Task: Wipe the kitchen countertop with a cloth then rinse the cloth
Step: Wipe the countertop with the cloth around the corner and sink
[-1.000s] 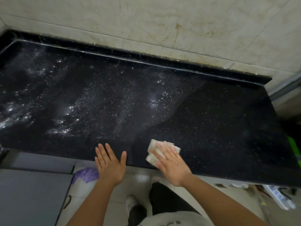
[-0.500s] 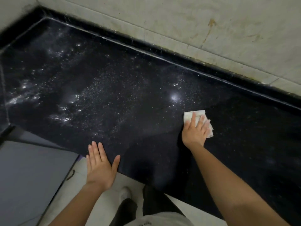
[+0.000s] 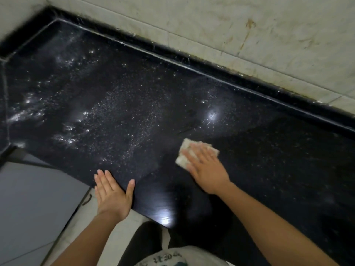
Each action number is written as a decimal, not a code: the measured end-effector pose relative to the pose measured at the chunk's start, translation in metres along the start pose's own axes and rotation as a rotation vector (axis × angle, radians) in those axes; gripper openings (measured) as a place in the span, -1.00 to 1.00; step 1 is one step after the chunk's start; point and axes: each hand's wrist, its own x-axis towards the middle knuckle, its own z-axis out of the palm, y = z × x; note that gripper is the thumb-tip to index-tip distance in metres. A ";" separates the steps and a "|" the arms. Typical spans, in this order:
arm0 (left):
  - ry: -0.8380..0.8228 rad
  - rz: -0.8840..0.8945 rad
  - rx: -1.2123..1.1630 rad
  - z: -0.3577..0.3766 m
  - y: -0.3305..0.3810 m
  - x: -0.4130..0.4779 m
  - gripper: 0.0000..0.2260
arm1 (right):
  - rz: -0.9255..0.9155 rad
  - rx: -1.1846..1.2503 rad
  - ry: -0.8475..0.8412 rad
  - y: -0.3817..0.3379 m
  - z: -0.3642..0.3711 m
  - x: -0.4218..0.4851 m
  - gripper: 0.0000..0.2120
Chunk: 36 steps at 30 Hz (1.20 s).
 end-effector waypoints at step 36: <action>0.083 0.458 0.069 -0.049 0.092 0.077 -0.43 | 0.448 0.193 -0.011 -0.076 -0.007 0.049 -0.47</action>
